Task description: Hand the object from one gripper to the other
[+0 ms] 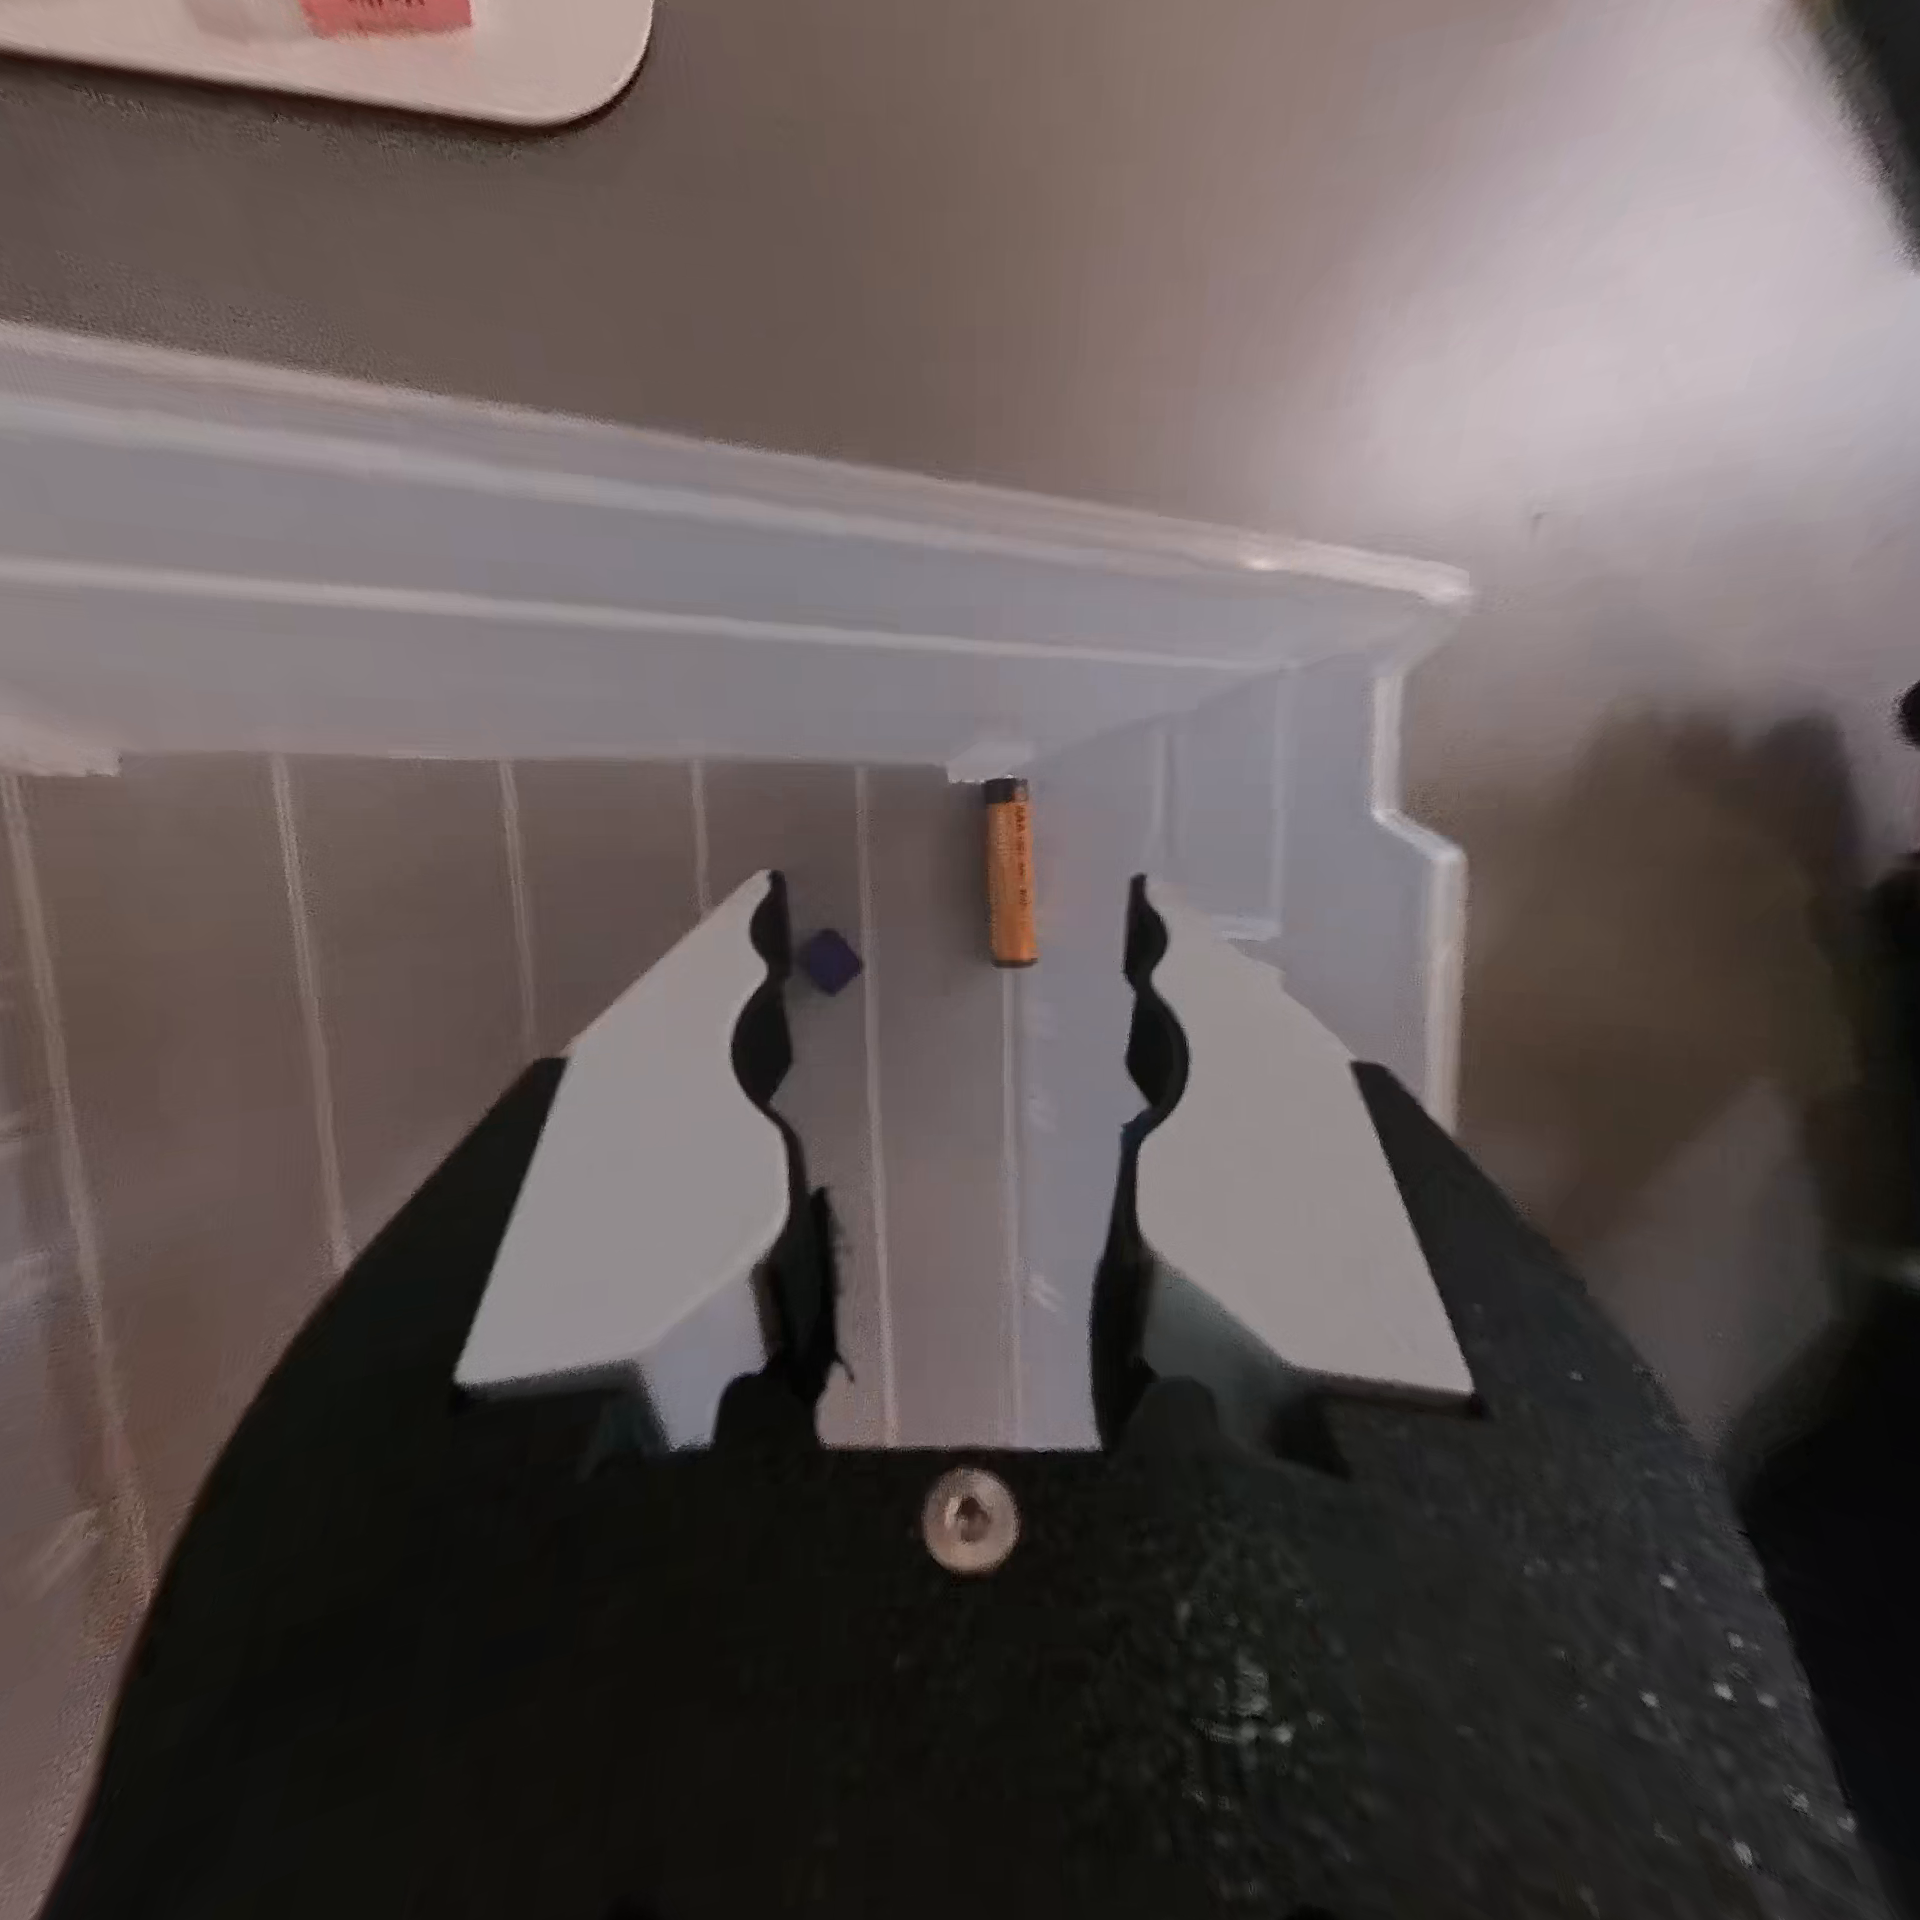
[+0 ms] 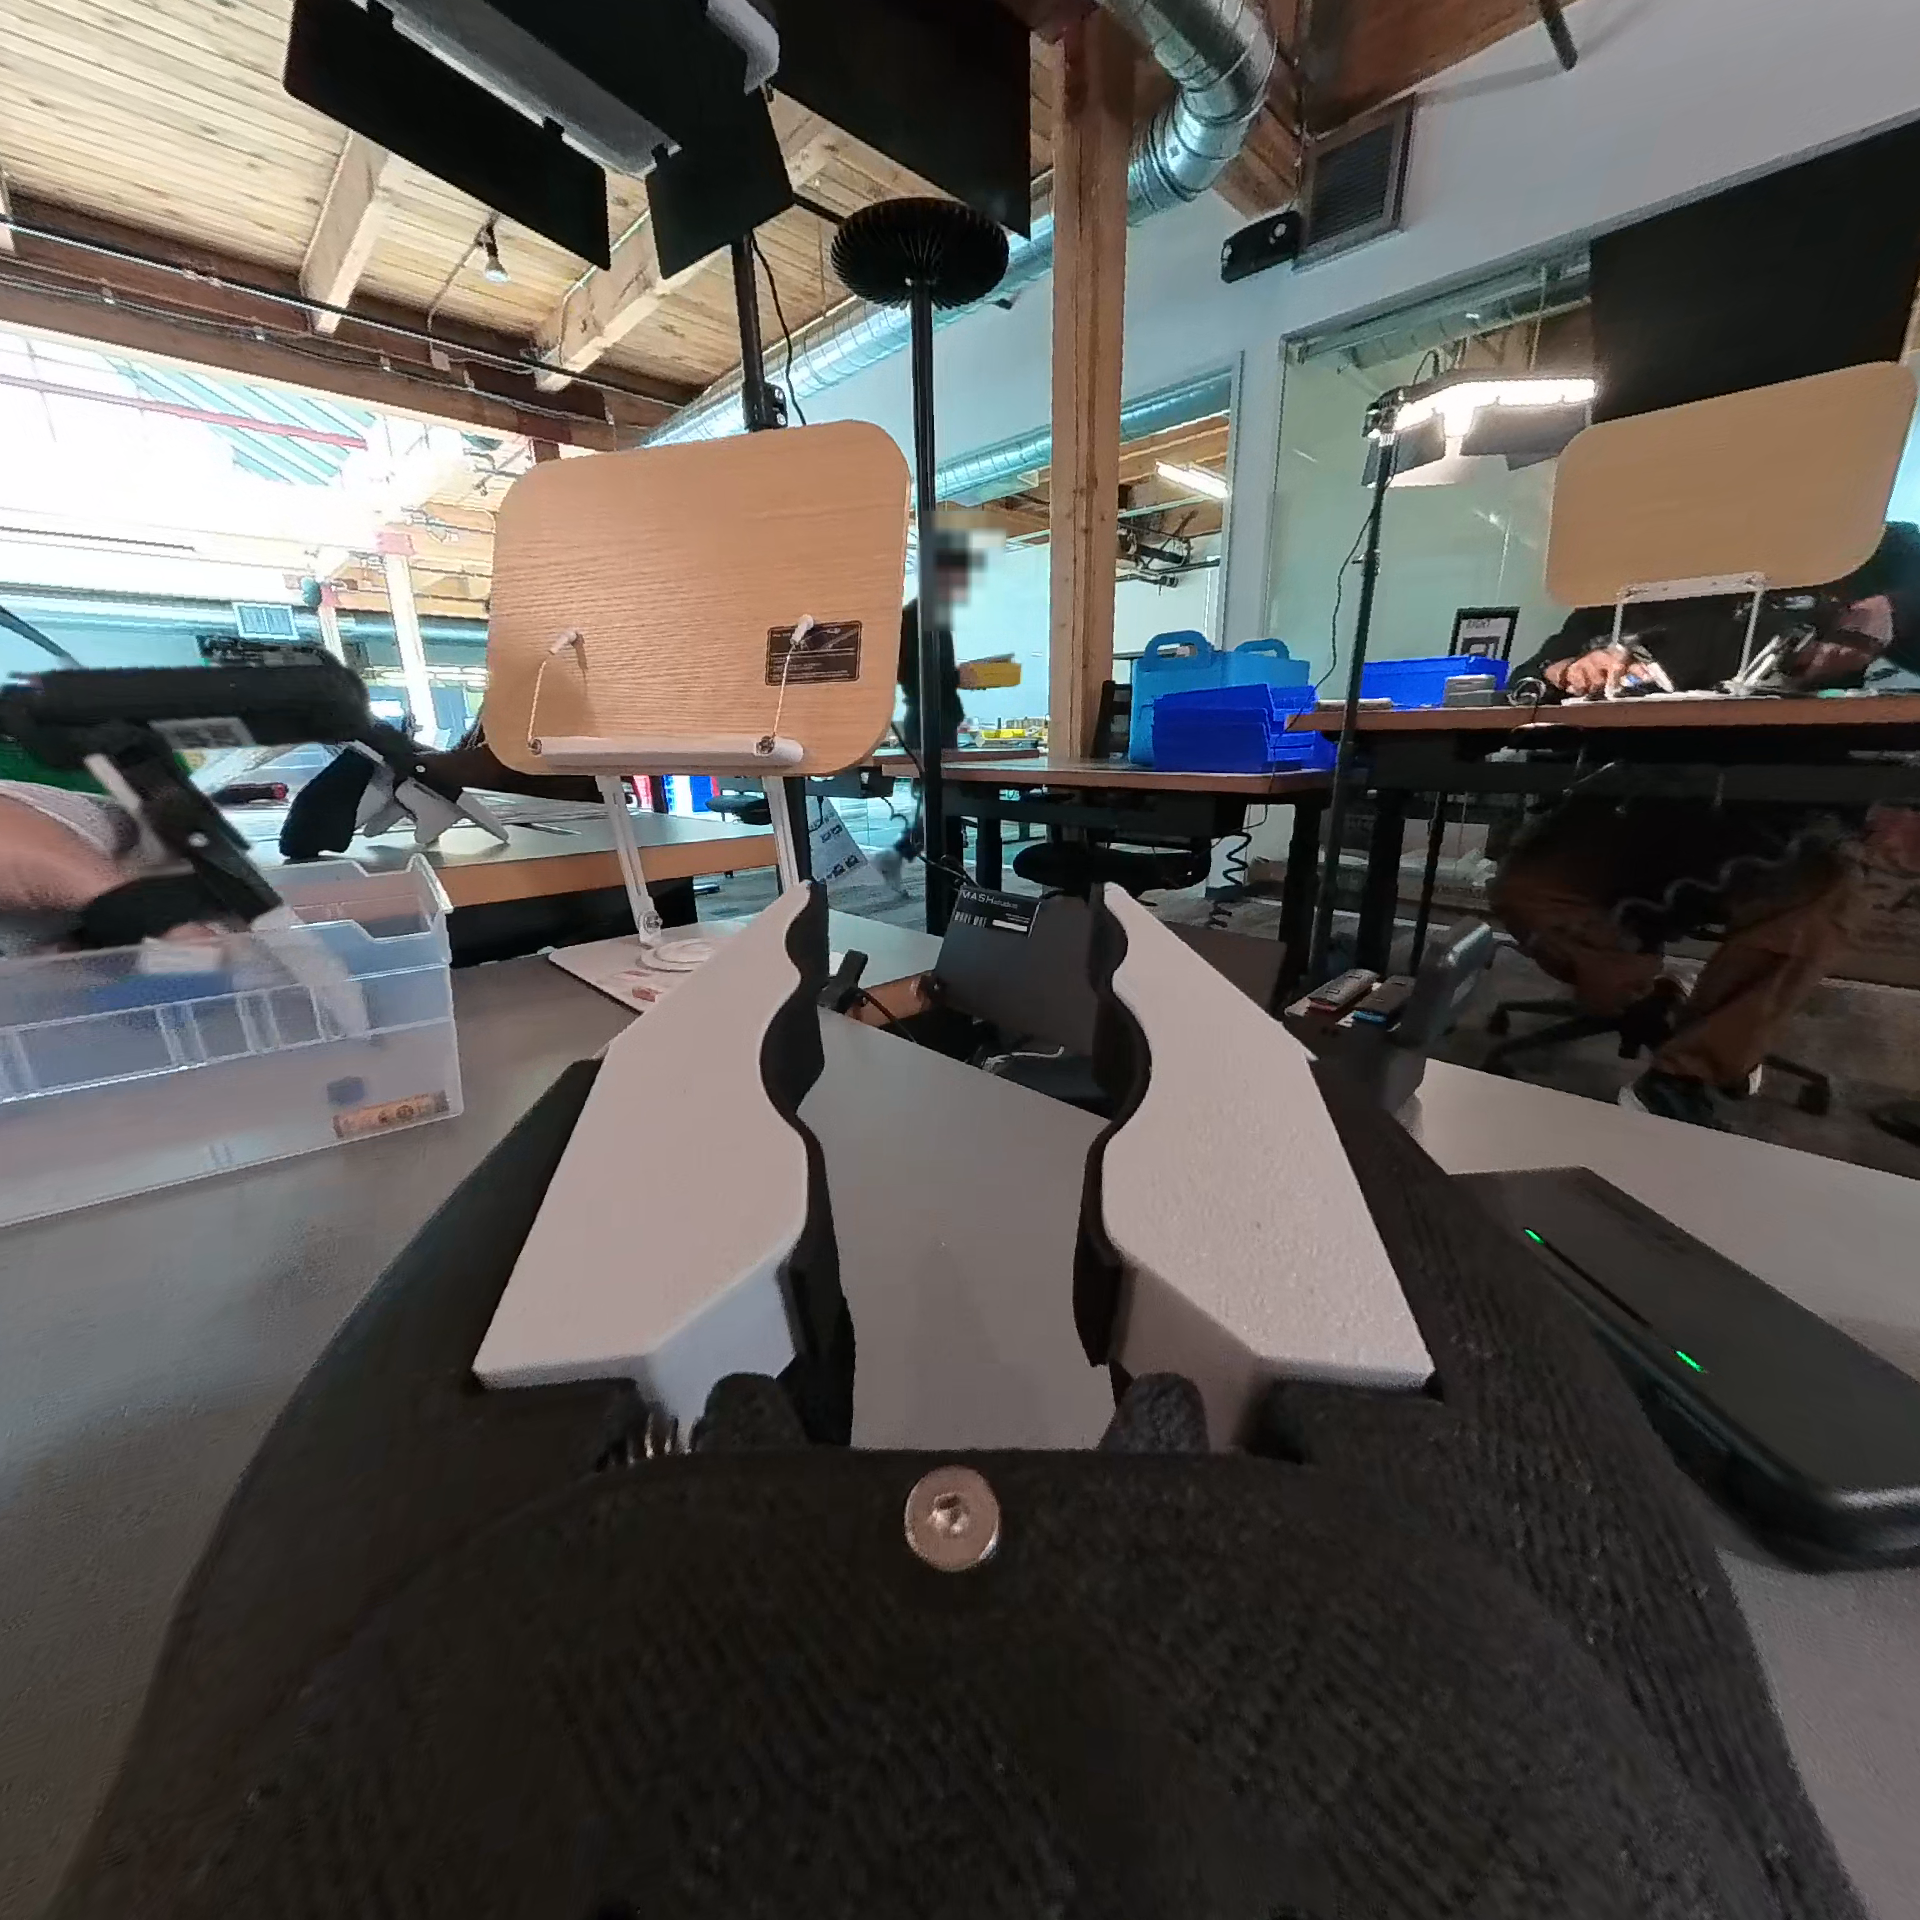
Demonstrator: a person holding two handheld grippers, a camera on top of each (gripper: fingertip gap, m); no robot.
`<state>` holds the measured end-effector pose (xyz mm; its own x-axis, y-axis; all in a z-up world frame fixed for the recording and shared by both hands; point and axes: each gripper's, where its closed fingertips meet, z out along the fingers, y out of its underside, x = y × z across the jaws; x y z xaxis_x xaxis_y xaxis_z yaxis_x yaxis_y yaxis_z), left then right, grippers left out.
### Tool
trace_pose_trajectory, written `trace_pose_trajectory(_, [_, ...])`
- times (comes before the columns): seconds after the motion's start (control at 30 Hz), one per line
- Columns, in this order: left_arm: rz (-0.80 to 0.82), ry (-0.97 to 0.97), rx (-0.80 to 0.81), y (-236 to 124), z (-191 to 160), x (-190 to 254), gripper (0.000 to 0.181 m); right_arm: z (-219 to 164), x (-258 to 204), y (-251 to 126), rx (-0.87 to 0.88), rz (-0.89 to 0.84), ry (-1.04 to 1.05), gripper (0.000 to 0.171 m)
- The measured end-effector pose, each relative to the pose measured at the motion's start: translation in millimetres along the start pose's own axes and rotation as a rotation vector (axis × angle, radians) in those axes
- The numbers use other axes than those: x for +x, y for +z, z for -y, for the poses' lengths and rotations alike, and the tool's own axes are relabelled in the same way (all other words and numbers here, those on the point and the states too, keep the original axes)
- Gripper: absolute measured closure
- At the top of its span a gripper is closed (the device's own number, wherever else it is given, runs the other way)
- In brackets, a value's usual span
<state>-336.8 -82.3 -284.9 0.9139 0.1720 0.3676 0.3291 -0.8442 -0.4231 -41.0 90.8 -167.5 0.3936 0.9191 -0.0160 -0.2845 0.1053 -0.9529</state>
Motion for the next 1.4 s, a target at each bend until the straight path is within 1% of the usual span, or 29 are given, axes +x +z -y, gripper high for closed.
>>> trace_pose_trajectory(0.03, [0.024,0.029,-0.036,4,-2,-4,0.114,0,0,0,0.001,0.000,0.003,0.122])
trace_pose_trajectory(0.13, [0.076,0.113,-0.164,16,-13,-12,0.114,0,1,0,0.000,0.000,0.017,0.123])
trace_pose_trajectory(0.27, [0.145,0.196,-0.214,21,-10,-13,0.103,-1,1,1,-0.004,0.002,0.031,0.122])
trace_pose_trajectory(0.37, [0.237,0.246,-0.237,26,-9,-15,0.104,-1,1,1,-0.007,0.000,0.028,0.122])
trace_pose_trajectory(0.43, [0.312,0.292,-0.260,26,-12,-19,0.101,-1,1,1,-0.008,0.001,0.031,0.122])
trace_pose_trajectory(0.53, [0.333,0.277,-0.263,25,-15,-18,0.092,-2,1,1,-0.010,0.003,0.032,0.123])
trace_pose_trajectory(0.57, [0.345,0.273,-0.254,23,-15,-20,0.096,-2,1,1,-0.010,0.003,0.031,0.123])
trace_pose_trajectory(0.63, [0.347,0.261,-0.241,19,-16,-23,0.120,-2,1,1,-0.010,0.001,0.033,0.123])
trace_pose_trajectory(0.7, [0.309,0.271,-0.219,19,-18,-21,0.152,-2,2,1,-0.010,-0.001,0.038,0.122])
trace_pose_trajectory(0.77, [0.297,0.345,-0.233,16,-24,-20,0.181,-2,2,1,-0.014,-0.001,0.046,0.123])
trace_pose_trajectory(0.9, [0.355,0.460,-0.228,8,-34,-25,0.181,-4,3,2,-0.019,-0.002,0.051,0.122])
trace_pose_trajectory(0.97, [0.303,0.447,-0.175,7,-35,-16,0.181,-4,2,2,-0.019,0.002,0.053,0.122])
trace_pose_trajectory(1.03, [0.234,0.469,-0.125,5,-32,-5,0.161,-4,1,3,-0.022,0.006,0.056,0.122])
trace_pose_trajectory(1.1, [0.171,0.592,-0.072,0,-27,8,0.138,-5,0,3,-0.026,0.010,0.055,0.122])
trace_pose_trajectory(1.13, [0.133,0.674,-0.049,-2,-26,16,0.133,-5,0,3,-0.027,0.010,0.055,0.122])
trace_pose_trajectory(1.17, [0.114,0.755,-0.037,-4,-24,22,0.135,-6,0,3,-0.029,0.010,0.055,0.122])
trace_pose_trajectory(1.23, [0.113,0.882,-0.095,-5,-29,25,0.136,-6,1,3,-0.031,0.010,0.059,0.122])
trace_pose_trajectory(1.4, [0.097,1.017,-0.406,5,-56,12,0.139,-7,1,3,-0.034,0.009,0.064,0.122])
